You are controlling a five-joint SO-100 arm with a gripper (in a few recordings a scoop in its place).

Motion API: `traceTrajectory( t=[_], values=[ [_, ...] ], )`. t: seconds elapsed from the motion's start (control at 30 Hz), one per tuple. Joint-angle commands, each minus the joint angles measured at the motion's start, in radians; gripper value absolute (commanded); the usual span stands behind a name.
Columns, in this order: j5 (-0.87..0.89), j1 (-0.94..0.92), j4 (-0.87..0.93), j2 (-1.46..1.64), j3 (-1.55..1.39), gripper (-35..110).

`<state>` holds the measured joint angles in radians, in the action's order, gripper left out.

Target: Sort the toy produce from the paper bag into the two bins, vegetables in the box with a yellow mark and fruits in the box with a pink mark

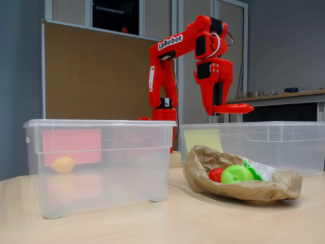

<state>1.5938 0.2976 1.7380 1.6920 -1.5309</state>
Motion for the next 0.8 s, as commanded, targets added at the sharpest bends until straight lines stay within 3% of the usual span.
traceTrajectory(
  t=[0.0, 0.3, 0.43, 0.6, 0.77],
  values=[
    [0.114, 0.107, 0.083, 0.026, 0.087, 1],
    [0.58, 0.483, 0.094, 0.044, 0.06, 2],
    [0.844, 0.666, 0.005, 0.041, -0.028, 2],
    [1.146, 0.845, -0.261, 0.077, -0.278, 1],
    [1.23, 0.948, -0.555, 0.078, -0.511, 1]
  ],
)
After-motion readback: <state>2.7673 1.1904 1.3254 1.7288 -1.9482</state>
